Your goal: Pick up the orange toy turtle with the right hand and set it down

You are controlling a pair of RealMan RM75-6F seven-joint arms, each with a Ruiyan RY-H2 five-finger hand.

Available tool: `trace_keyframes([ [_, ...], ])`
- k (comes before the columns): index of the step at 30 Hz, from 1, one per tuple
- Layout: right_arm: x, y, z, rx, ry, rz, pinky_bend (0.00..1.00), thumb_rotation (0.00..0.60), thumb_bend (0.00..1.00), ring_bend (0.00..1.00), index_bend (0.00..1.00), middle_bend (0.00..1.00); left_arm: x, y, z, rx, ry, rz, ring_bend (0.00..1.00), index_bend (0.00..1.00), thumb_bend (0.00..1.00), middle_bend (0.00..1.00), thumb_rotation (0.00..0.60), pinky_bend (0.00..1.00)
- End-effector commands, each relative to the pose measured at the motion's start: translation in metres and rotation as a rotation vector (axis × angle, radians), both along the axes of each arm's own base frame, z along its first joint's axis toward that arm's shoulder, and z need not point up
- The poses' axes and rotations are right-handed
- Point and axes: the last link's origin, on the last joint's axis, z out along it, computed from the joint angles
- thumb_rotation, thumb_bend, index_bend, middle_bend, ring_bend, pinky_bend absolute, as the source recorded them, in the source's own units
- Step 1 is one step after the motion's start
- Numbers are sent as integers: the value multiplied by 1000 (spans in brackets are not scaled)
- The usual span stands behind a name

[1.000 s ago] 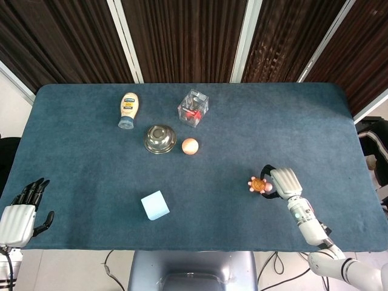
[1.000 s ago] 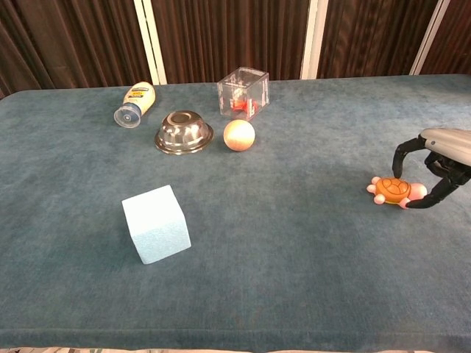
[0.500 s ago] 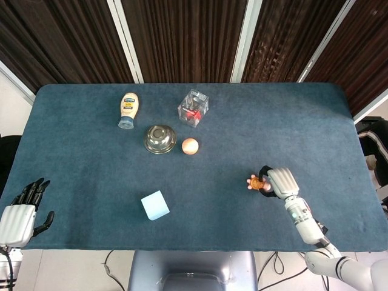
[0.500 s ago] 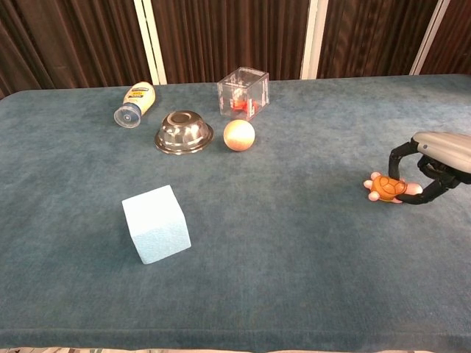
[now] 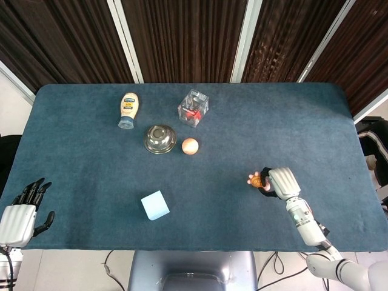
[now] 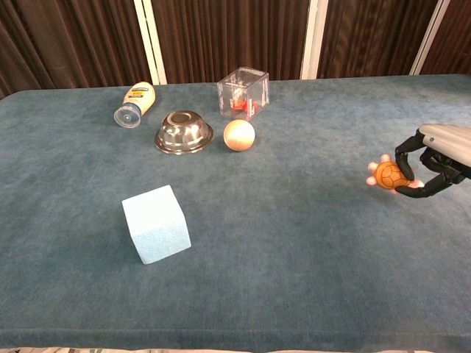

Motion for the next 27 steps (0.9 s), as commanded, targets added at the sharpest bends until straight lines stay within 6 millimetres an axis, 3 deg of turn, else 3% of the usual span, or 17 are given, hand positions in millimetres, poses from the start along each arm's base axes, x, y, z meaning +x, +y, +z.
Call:
trace_keyframes([
  [1,0,1,0,-1,-1,1,912,600,1000,975,799,642,0,0,0,-1,0,0,101,140,389,68,600,321],
  [10,-1,2,3,-5,-14,1,912,600,1000,975,790,643,0,0,0,0,0,2,101,145,387,68,600,322],
  [13,-6,2,7,9,-9,-10,911,600,966,970,686,628,0,0,0,-1,1,2,101,146,386,70,600,323],
  [20,-9,4,17,63,-48,-47,848,600,457,892,349,422,1,0,0,-2,1,2,102,154,387,75,600,324],
  [23,-13,4,21,91,-48,-80,826,600,300,864,247,352,1,0,0,-2,1,1,101,154,387,75,600,326],
  [27,-15,4,29,109,-42,-116,821,600,194,858,173,313,1,0,-1,-4,2,2,101,154,387,75,600,326],
])
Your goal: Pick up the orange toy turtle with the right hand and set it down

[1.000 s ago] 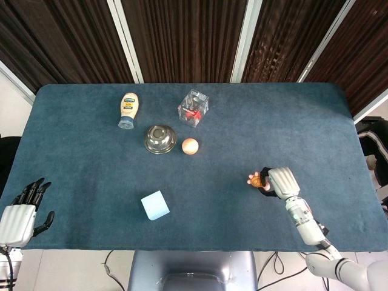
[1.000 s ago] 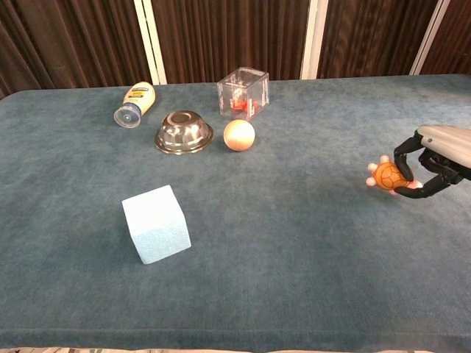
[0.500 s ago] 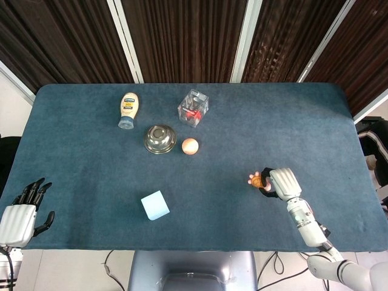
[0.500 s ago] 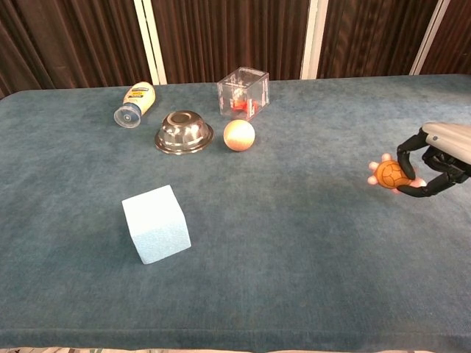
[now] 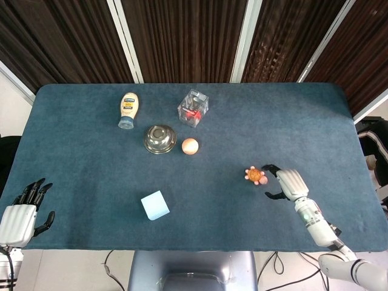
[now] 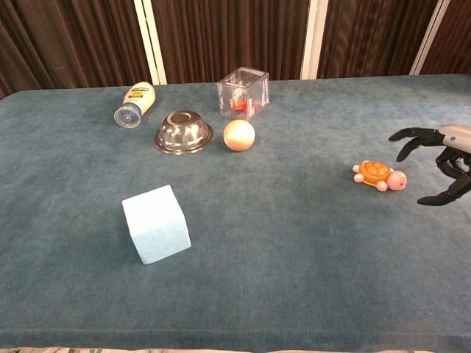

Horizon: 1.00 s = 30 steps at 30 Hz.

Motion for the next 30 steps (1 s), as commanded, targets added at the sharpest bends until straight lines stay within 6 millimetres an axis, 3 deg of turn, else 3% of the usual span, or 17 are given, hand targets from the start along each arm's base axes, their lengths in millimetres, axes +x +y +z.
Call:
trace_keyframes([
  [1,-1,-1,6,6,3,-24,821,600,173,858,163,308,0,0,0,-2,1,1,101,154,386,75,600,326],
  [6,2,3,16,-28,8,-24,820,600,123,858,141,295,0,0,-1,-3,1,1,101,155,387,75,600,326],
  [11,9,-3,17,-69,15,-21,818,600,123,858,281,295,0,0,-1,-7,2,1,102,157,386,75,600,326],
  [16,12,-18,8,-88,23,-41,831,600,123,868,378,295,0,0,-2,-8,4,-2,104,159,387,76,600,326],
  [30,21,-39,-28,-23,19,-83,853,600,123,889,465,322,-1,-1,-1,-7,-1,1,105,167,385,77,600,329],
])
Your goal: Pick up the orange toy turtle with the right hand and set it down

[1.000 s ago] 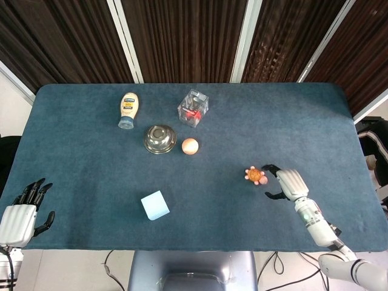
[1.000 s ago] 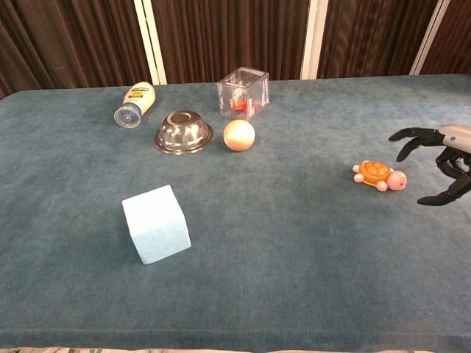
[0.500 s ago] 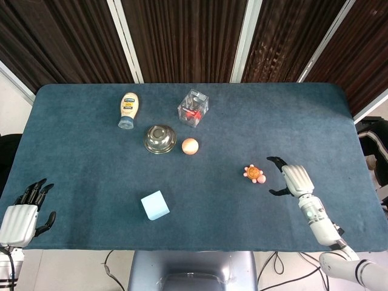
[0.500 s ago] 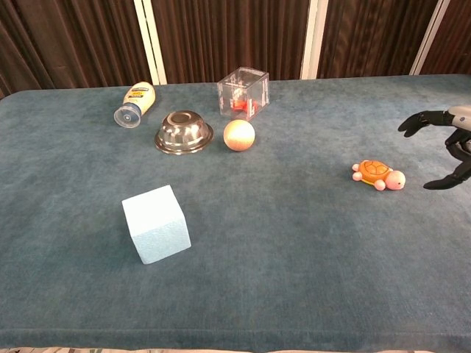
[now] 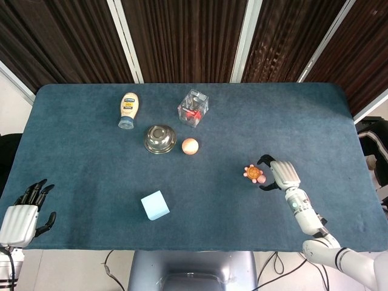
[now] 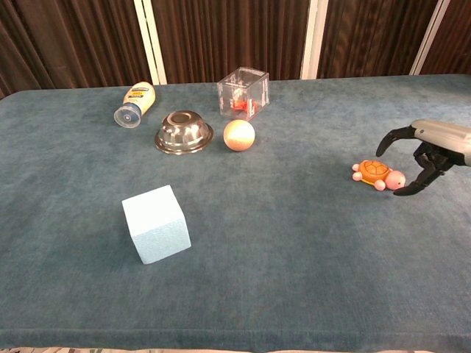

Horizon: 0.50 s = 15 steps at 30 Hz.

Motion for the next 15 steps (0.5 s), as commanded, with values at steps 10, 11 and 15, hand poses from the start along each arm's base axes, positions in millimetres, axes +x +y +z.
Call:
trace_keyframes([
  [10,12,-4,-20,-32,-58,35,918,600,413,951,747,543,-1,0,0,-2,-4,2,105,172,385,77,600,331],
  [11,13,-3,-20,-37,-58,44,923,600,510,957,782,573,-1,0,0,-1,-5,3,105,172,386,77,600,331],
  [15,12,-2,-21,-54,-59,72,934,600,795,966,866,643,-1,0,1,2,-7,3,105,175,387,77,600,331],
])
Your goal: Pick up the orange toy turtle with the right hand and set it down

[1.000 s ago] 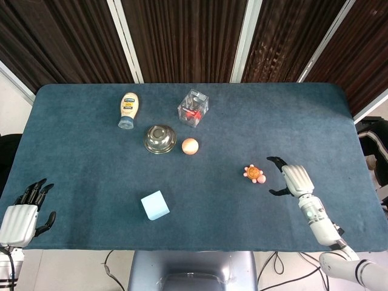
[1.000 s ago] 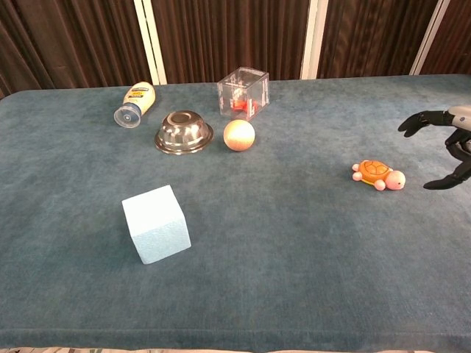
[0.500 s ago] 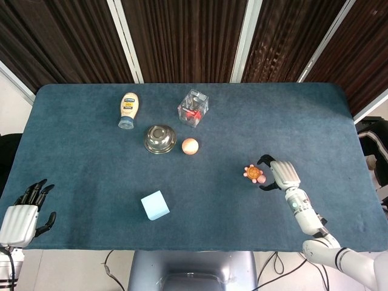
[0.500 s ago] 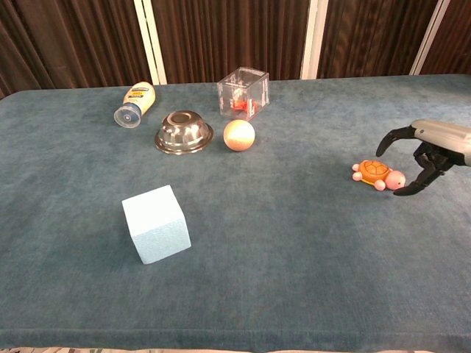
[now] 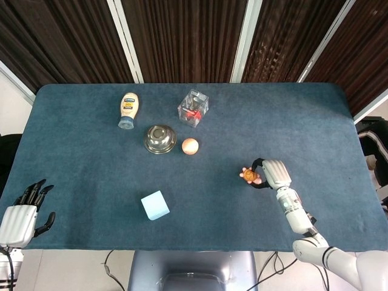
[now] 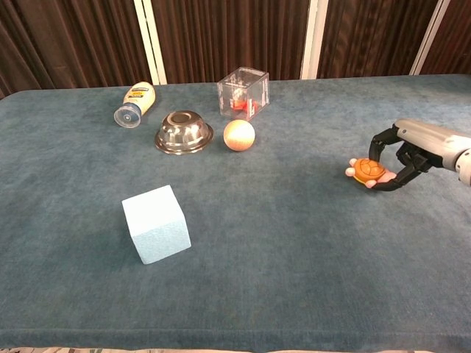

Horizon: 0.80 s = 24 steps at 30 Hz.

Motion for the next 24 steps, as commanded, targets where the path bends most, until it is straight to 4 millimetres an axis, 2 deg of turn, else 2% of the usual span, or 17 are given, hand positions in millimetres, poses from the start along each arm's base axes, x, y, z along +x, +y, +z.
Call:
trace_keyframes([
  [1,-1,2,-2,-1,-6,14,935,600,861,967,879,653,0,0,0,0,0,-1,105,175,387,77,600,331],
  [4,-2,4,-3,11,-13,16,935,600,972,970,885,669,0,0,0,-2,1,-2,105,176,386,77,600,331],
  [6,-2,5,-2,13,-6,18,936,600,999,972,882,680,0,0,-1,-4,2,-1,105,176,387,77,600,331],
  [14,-2,10,2,-15,21,52,936,600,981,973,836,691,1,0,-1,-3,4,-2,105,179,388,77,600,331],
  [15,-4,10,2,-14,34,53,936,600,941,971,807,686,1,0,-1,-3,4,-3,105,180,387,77,600,331],
  [18,-6,14,0,26,50,38,925,600,695,952,594,572,1,0,-1,-4,5,-2,105,182,387,77,600,331],
  [19,-6,15,0,37,55,34,917,600,565,941,497,495,0,0,-1,-5,5,-1,105,182,387,77,600,331],
  [22,-6,17,2,43,93,36,901,600,244,920,317,369,0,0,-1,-6,6,0,104,184,386,77,600,332],
  [24,-6,19,3,37,117,38,891,600,95,906,220,317,1,0,-1,-6,7,-2,105,185,387,77,600,331],
])
